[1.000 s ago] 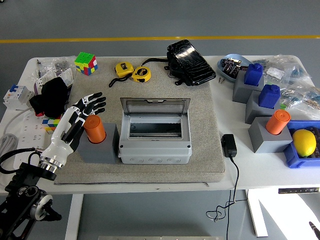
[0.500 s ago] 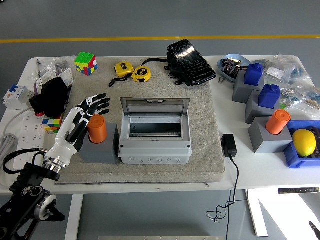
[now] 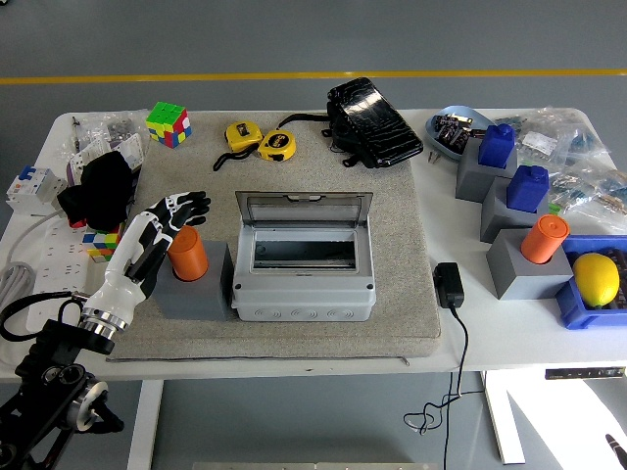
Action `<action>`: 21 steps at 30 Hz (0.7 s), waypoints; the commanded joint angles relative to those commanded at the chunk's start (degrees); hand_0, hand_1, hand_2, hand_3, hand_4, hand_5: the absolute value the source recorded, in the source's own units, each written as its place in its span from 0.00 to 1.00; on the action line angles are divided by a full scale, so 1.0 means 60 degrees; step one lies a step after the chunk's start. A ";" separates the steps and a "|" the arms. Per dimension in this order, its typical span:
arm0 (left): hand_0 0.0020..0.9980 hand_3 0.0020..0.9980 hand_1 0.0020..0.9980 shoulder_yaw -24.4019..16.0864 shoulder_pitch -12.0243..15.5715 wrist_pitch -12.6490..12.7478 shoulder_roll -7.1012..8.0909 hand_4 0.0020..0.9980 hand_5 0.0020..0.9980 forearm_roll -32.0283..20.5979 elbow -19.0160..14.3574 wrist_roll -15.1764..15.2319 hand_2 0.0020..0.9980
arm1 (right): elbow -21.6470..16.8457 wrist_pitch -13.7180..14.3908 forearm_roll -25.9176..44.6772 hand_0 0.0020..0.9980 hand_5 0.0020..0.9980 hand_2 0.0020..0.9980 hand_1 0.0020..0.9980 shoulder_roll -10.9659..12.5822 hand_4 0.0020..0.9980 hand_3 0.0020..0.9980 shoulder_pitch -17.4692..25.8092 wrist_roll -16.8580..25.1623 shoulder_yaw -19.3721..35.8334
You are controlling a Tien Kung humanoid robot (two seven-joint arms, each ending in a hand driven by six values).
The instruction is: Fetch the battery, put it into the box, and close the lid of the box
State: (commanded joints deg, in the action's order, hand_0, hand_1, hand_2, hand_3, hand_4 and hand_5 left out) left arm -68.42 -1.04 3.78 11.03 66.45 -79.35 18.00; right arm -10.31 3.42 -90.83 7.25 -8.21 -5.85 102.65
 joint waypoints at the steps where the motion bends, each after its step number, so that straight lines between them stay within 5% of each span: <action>1: 0.71 0.69 0.73 0.0018 0.0003 0.0015 0.0017 1.00 0.81 0.0023 0.0009 -0.0004 0.70 | 0.0000 0.0000 0.0008 0.88 1.00 0.80 0.82 0.0005 1.00 0.85 -0.0002 0.0003 -0.0015; 11: 0.68 0.69 0.72 0.0122 0.0019 0.0148 0.0063 1.00 0.81 0.0058 -0.0044 -0.0007 0.70 | 0.0000 0.0004 -0.0015 0.88 1.00 0.80 0.82 0.0030 1.00 0.85 0.0028 -0.0013 -0.0005; 12: 0.58 0.69 0.67 0.0126 0.0019 0.0156 0.0066 1.00 0.81 0.0055 -0.0050 -0.0004 0.68 | 0.0000 0.0006 -0.0015 0.88 1.00 0.80 0.82 0.0030 1.00 0.85 0.0029 -0.0012 -0.0005; 21: 0.60 0.68 0.67 0.0188 -0.0020 0.0217 0.0064 1.00 0.81 0.0132 0.0001 0.0021 0.67 | 0.0000 0.0006 0.0023 0.88 1.00 0.80 0.82 0.0025 1.00 0.85 -0.0001 -0.0011 -0.0019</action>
State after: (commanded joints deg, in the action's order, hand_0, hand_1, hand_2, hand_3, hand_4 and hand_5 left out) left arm -67.29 -1.16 5.08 11.42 67.24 -79.35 18.13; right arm -10.31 3.45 -90.70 7.41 -8.21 -5.91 102.53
